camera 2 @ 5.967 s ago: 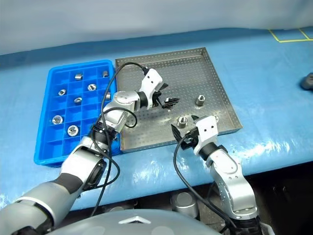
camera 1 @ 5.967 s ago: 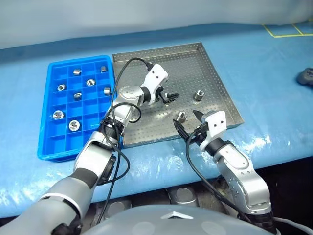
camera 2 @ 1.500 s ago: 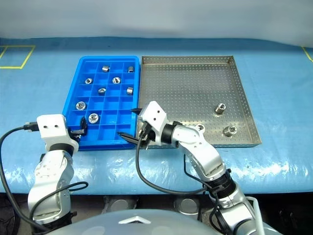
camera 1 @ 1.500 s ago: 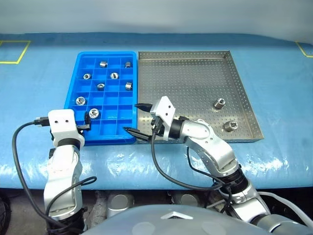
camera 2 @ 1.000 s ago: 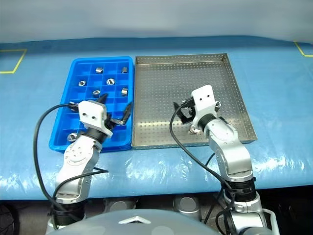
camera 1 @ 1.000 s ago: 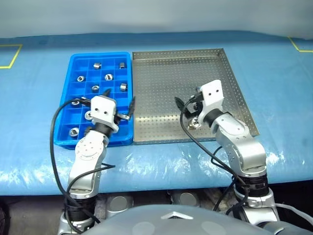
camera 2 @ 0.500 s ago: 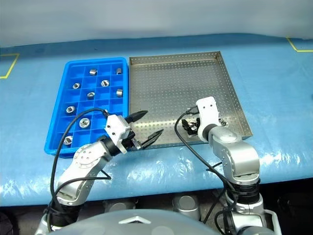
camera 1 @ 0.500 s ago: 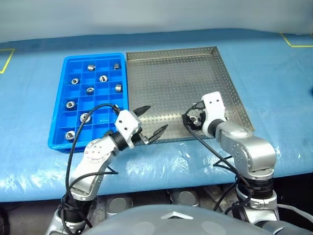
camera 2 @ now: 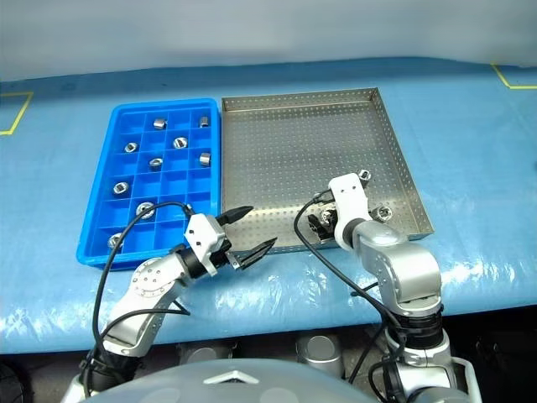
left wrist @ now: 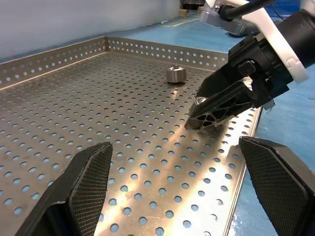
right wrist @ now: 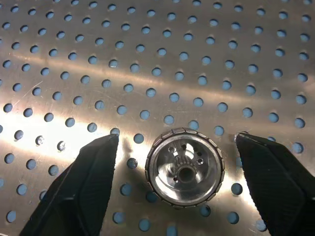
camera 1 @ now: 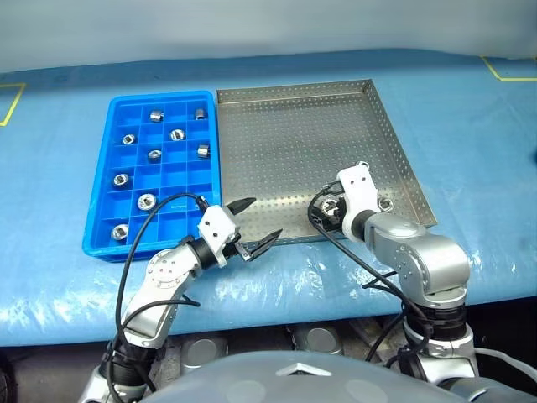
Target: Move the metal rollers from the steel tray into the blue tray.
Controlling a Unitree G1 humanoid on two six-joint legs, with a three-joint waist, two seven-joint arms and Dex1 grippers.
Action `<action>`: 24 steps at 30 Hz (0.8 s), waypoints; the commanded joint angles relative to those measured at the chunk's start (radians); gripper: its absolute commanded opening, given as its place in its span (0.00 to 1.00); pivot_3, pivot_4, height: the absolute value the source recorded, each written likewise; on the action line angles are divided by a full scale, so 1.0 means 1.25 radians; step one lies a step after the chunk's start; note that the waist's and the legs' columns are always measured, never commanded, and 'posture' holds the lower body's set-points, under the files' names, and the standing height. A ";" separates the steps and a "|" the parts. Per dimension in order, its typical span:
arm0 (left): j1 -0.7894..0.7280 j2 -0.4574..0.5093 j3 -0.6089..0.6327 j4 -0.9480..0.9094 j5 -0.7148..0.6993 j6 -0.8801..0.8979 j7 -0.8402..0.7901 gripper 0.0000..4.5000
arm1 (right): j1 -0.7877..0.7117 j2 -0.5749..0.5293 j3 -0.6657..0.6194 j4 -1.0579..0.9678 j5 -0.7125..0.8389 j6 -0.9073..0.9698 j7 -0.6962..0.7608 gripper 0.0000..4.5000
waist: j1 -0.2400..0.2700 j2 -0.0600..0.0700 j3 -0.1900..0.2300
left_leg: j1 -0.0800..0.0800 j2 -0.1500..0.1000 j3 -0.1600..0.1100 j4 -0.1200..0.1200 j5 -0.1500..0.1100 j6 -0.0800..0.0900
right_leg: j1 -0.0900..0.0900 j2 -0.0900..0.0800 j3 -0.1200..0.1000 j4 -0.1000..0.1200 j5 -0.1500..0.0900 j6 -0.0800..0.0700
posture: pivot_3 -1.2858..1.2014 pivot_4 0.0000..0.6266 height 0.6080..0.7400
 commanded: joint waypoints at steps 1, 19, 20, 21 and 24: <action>-0.007 -0.001 0.008 0.037 -0.016 -0.036 -0.019 1.00 | -0.018 0.004 -0.005 -0.009 0.003 0.016 -0.003 0.64 | 0.000 0.001 0.000 | 0.000 0.000 0.000 0.000 0.000 0.000 | 0.000 0.000 0.000 0.000 0.000 0.000 | 0.48 0.24 1.00; 0.022 -0.033 0.082 -0.141 -0.059 -0.007 0.089 1.00 | -0.150 0.075 0.069 0.056 -0.019 -0.105 -0.019 0.38 | 0.004 0.002 0.000 | 0.000 0.000 0.000 -0.001 0.001 0.001 | -0.001 0.001 0.000 0.001 0.001 0.001 | 0.52 0.24 1.00; 0.032 -0.032 0.083 -0.172 -0.059 0.012 0.103 1.00 | -0.164 0.084 0.079 0.067 -0.020 -0.119 -0.019 0.38 | 0.007 0.002 0.000 | -0.001 0.000 0.000 -0.001 0.001 0.001 | -0.001 0.001 0.001 0.001 0.001 0.001 | 0.52 0.24 1.00; 0.037 -0.031 0.083 -0.196 -0.059 0.028 0.115 1.00 | -0.177 0.093 0.087 0.075 -0.019 -0.130 -0.016 0.38 | 0.008 0.002 0.000 | -0.001 0.000 0.000 -0.001 0.001 0.001 | -0.001 0.001 0.001 0.000 0.001 0.000 | 0.53 0.24 1.00; 0.047 -0.035 0.081 -0.252 -0.067 0.074 0.146 1.00 | -0.203 0.106 0.106 0.096 -0.013 -0.159 0.001 0.38 | 0.018 0.002 0.000 | -0.002 0.000 0.000 -0.001 0.000 0.001 | -0.002 0.000 0.000 -0.001 0.001 -0.001 | 0.53 0.24 1.00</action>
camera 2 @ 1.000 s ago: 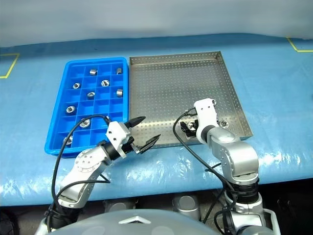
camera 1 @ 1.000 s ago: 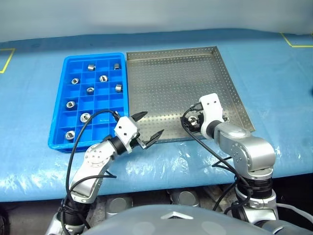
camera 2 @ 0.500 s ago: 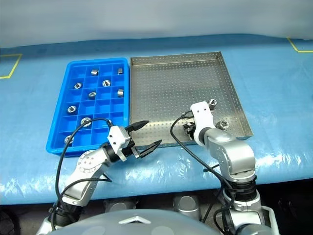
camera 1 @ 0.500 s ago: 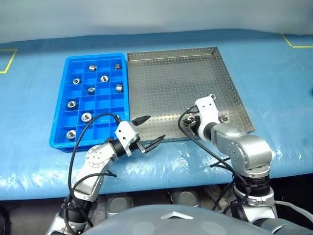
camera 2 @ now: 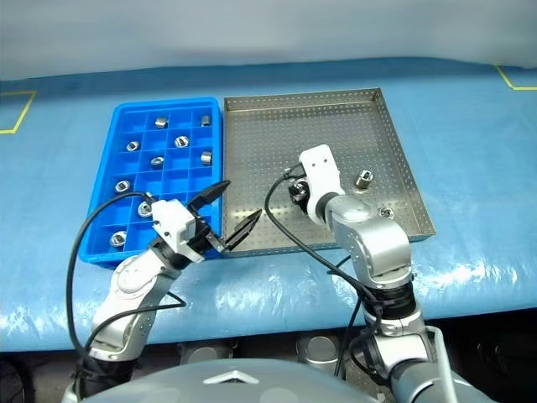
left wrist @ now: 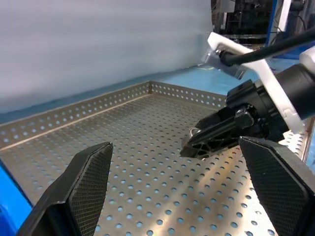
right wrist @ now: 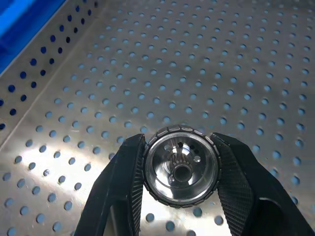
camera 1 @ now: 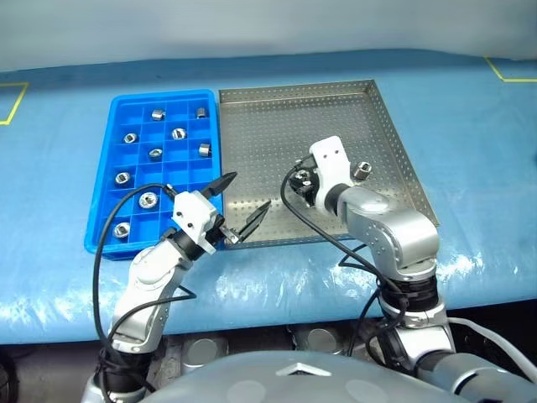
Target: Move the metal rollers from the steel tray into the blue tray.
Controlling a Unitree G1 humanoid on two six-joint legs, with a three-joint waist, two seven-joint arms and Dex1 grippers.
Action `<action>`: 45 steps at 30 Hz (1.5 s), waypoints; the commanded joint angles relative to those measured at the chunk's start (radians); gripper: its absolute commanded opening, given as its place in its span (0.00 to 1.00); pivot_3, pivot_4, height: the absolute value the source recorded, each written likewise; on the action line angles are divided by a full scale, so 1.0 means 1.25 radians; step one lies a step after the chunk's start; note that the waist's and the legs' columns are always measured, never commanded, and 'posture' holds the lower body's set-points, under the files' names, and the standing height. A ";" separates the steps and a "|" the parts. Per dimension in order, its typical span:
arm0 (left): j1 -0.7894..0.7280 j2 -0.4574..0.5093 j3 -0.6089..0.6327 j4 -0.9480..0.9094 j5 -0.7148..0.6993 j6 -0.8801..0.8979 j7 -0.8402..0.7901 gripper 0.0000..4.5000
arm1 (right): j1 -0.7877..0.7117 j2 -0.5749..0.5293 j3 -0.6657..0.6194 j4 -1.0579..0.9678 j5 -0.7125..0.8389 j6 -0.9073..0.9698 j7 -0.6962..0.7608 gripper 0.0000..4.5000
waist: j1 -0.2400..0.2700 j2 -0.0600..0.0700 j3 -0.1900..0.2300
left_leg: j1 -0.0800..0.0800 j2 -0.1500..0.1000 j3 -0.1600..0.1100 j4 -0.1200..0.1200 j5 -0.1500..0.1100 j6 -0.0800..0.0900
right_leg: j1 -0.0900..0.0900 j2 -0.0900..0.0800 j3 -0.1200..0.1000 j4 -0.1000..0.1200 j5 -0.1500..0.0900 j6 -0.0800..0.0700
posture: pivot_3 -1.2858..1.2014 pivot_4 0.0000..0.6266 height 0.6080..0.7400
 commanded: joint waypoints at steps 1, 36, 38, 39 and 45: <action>0.012 -0.004 0.003 -0.094 -0.011 0.049 0.044 1.00 | -0.035 0.015 0.020 0.010 0.006 -0.063 0.024 0.38 | 0.006 0.000 0.000 | 0.000 0.000 0.000 0.000 0.000 0.000 | 0.000 0.000 0.000 0.000 0.000 0.000 | 0.54 0.24 1.00; 0.305 -0.094 0.171 -0.254 0.088 0.037 0.301 1.00 | -0.351 0.276 0.136 0.870 -0.135 -0.811 0.242 0.38 | 0.120 0.000 0.001 | 0.002 0.001 -0.001 -0.006 0.000 0.000 | -0.001 0.000 -0.003 0.000 -0.001 -0.008 | 0.67 0.24 1.00; 0.311 -0.098 0.167 -0.253 0.091 0.033 0.301 1.00 | -0.359 0.274 0.129 0.912 -0.141 -0.823 0.236 0.38 | 0.126 0.000 0.001 | 0.002 0.001 -0.001 -0.006 0.000 0.000 | -0.001 0.000 -0.003 0.000 -0.001 -0.008 | 0.67 0.24 1.00; 0.313 -0.099 0.166 -0.252 0.092 0.031 0.301 1.00 | -0.363 0.272 0.127 0.930 -0.143 -0.828 0.234 0.38 | 0.129 0.000 0.001 | 0.002 0.001 -0.001 -0.006 0.000 0.000 | -0.001 0.000 -0.003 0.000 -0.001 -0.008 | 0.67 0.24 1.00; 0.288 -0.096 0.154 -0.237 0.089 0.038 0.287 1.00 | -0.362 0.268 0.094 0.920 -0.128 -0.818 0.232 0.74 | 0.138 0.000 0.001 | 0.002 0.001 -0.001 -0.005 0.000 -0.001 | 0.000 0.000 -0.003 0.000 -0.001 -0.008 | 0.65 0.24 1.00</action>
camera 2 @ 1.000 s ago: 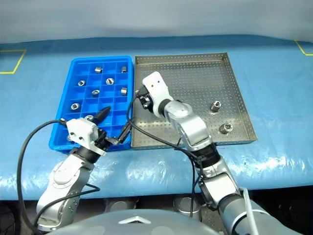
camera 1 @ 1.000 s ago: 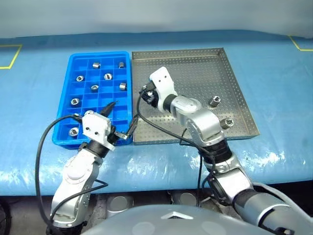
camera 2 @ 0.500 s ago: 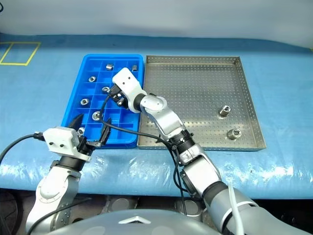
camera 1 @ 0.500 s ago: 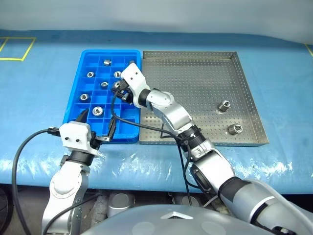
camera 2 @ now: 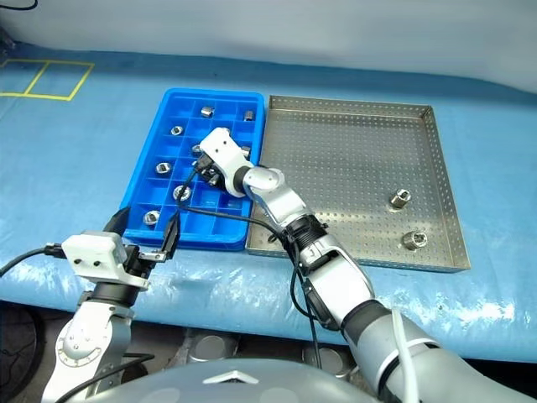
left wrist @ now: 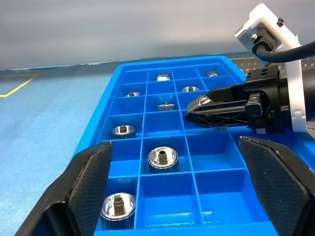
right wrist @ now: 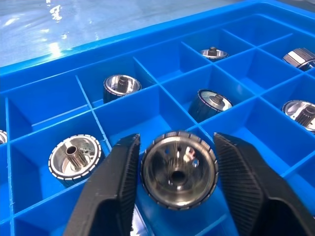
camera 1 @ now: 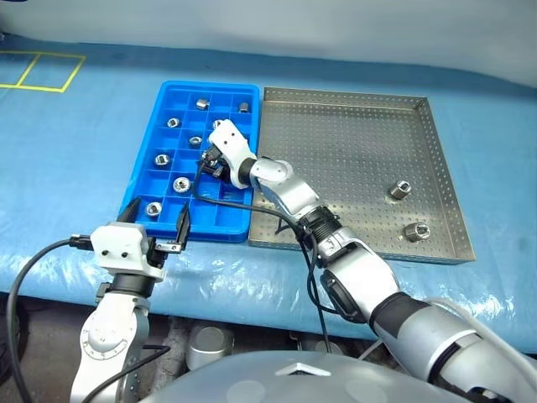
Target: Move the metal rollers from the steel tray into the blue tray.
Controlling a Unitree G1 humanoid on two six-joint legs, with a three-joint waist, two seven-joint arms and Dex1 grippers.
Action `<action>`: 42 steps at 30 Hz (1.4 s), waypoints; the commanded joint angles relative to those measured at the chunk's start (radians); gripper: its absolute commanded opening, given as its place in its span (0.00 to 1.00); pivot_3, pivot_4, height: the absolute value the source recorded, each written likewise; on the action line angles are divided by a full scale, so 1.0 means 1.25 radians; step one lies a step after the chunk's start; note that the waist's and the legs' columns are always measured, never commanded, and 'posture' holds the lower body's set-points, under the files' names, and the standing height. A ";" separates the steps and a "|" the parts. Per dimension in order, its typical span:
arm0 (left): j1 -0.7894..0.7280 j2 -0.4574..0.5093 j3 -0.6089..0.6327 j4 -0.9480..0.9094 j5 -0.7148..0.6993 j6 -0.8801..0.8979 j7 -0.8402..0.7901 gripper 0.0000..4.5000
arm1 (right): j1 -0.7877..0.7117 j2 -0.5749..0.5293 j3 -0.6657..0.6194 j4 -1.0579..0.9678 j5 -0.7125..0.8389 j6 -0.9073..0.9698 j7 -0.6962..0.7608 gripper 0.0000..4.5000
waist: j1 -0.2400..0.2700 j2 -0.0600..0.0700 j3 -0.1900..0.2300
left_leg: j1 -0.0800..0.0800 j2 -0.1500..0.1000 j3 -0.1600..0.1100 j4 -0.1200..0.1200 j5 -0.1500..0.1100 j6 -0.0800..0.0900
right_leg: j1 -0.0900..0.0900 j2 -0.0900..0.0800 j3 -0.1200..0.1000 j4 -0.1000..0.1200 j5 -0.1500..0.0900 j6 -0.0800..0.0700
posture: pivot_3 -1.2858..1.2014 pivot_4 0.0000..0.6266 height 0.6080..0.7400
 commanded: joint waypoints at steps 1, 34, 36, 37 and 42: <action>-0.024 0.003 -0.008 -0.024 -0.005 -0.011 -0.009 1.00 | -0.006 0.032 -0.031 -0.050 0.014 0.009 -0.005 0.83 | 0.000 0.000 0.000 | 0.000 0.000 0.000 0.000 0.000 0.000 | 0.000 0.000 0.000 0.000 0.000 0.000 | 0.65 0.24 1.00; -0.300 0.042 -0.119 0.206 -0.074 0.010 -0.187 1.00 | 0.374 0.048 -0.415 -0.777 -0.155 0.478 -0.710 0.99 | -0.153 0.002 -0.001 | -0.002 0.000 0.000 0.002 0.000 0.000 | -0.001 0.000 0.001 0.001 0.000 0.000 | 0.49 0.24 1.00; -0.301 0.041 -0.120 0.208 -0.075 0.011 -0.188 1.00 | 0.369 0.060 -0.417 -0.769 -0.149 0.475 -0.724 0.99 | -0.155 0.002 -0.001 | -0.002 0.000 0.000 0.002 0.000 0.000 | -0.001 0.000 0.001 0.001 0.000 0.000 | 0.49 0.24 1.00; -0.300 0.040 -0.121 0.207 -0.075 0.012 -0.187 1.00 | 0.365 0.068 -0.423 -0.762 -0.144 0.474 -0.734 0.99 | -0.156 0.002 -0.001 | -0.002 0.000 0.000 0.002 0.000 0.000 | -0.001 0.000 0.001 0.001 0.000 0.000 | 0.49 0.24 1.00; -0.297 0.035 -0.124 0.206 -0.073 0.016 -0.184 1.00 | 0.350 0.076 -0.409 -0.731 -0.126 0.463 -0.759 0.99 | -0.156 0.002 -0.001 | -0.002 0.000 0.000 0.002 0.000 0.000 | -0.001 0.000 0.001 0.001 0.000 0.000 | 0.49 0.24 1.00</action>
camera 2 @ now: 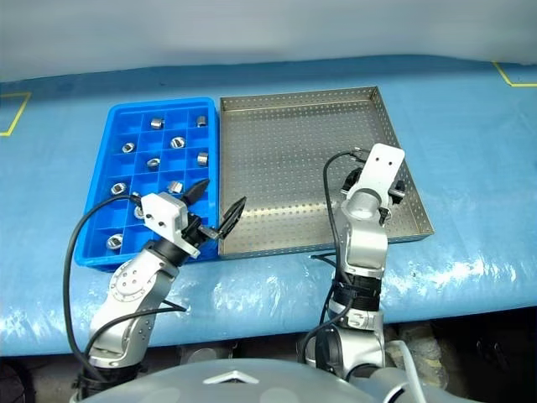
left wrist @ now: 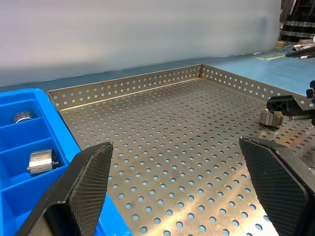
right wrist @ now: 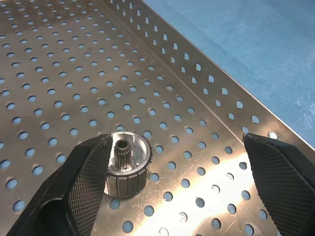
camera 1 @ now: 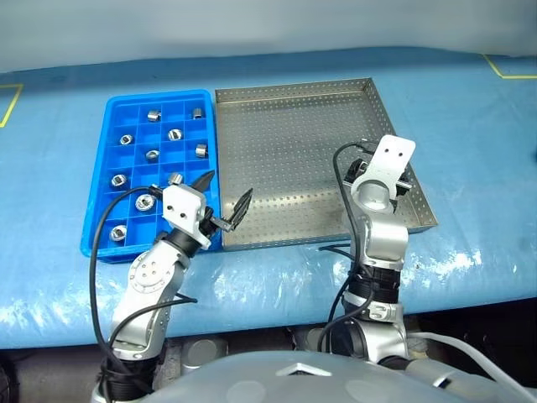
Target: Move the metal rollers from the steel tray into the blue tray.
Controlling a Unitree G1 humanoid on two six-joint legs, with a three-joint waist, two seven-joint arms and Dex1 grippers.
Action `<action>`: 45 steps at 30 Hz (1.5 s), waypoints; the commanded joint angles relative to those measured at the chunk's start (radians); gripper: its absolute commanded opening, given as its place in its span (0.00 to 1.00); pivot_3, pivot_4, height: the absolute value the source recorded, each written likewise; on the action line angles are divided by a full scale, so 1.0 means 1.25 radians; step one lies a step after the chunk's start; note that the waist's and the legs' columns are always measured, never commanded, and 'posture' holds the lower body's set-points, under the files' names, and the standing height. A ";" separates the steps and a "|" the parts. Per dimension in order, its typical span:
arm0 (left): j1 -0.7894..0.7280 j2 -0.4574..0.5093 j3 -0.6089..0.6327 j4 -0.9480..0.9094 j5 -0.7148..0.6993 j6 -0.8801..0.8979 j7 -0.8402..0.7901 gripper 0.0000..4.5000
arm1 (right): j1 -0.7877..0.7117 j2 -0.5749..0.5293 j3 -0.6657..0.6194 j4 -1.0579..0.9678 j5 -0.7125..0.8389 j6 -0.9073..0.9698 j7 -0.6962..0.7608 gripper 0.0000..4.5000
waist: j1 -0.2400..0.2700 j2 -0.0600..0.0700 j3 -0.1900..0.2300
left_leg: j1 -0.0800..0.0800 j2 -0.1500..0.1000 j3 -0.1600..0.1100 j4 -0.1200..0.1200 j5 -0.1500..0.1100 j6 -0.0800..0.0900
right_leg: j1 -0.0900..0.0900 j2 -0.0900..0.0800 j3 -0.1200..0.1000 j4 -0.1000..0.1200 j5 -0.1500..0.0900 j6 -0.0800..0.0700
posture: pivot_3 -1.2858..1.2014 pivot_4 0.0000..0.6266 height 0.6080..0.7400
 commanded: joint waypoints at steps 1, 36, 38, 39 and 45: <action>0.000 -0.004 -0.008 -0.011 -0.007 -0.008 0.001 1.00 | -0.042 0.049 0.011 0.014 0.014 -0.026 -0.023 0.99 | 0.000 0.000 0.000 | 0.000 0.000 0.000 0.000 0.000 0.000 | 0.000 0.000 0.000 0.000 0.000 0.000 | 0.49 0.24 1.00; 0.039 -0.043 0.028 -0.038 0.010 -0.043 0.090 1.00 | -0.145 0.016 0.186 0.101 0.110 -0.071 -0.005 0.38 | 0.008 0.000 0.000 | 0.000 0.000 0.000 -0.001 0.000 0.000 | 0.000 0.000 0.000 0.000 0.000 0.000 | 0.53 0.24 1.00; 0.047 -0.048 0.042 -0.044 0.018 -0.048 0.110 1.00 | -0.153 -0.006 0.242 0.090 0.109 -0.068 0.063 0.38 | 0.012 0.000 0.000 | 0.000 0.000 0.000 -0.001 0.000 0.000 | 0.000 0.000 0.000 0.000 0.000 0.000 | 0.53 0.24 1.00; 0.053 -0.050 0.050 -0.049 0.021 -0.050 0.120 1.00 | -0.160 -0.013 0.264 0.087 0.111 -0.064 0.096 0.38 | 0.014 0.000 0.000 | 0.000 0.000 0.000 -0.001 0.000 0.000 | 0.000 0.000 0.000 0.000 0.000 0.000 | 0.54 0.24 1.00; 0.145 -0.054 0.089 -0.110 0.026 -0.059 0.156 1.00 | -0.208 -0.019 0.326 0.104 0.194 -0.064 0.328 0.38 | 0.036 0.000 0.000 | 0.000 0.000 0.000 -0.001 0.000 0.000 | 0.000 0.000 -0.001 -0.001 0.000 0.000 | 0.57 0.24 1.00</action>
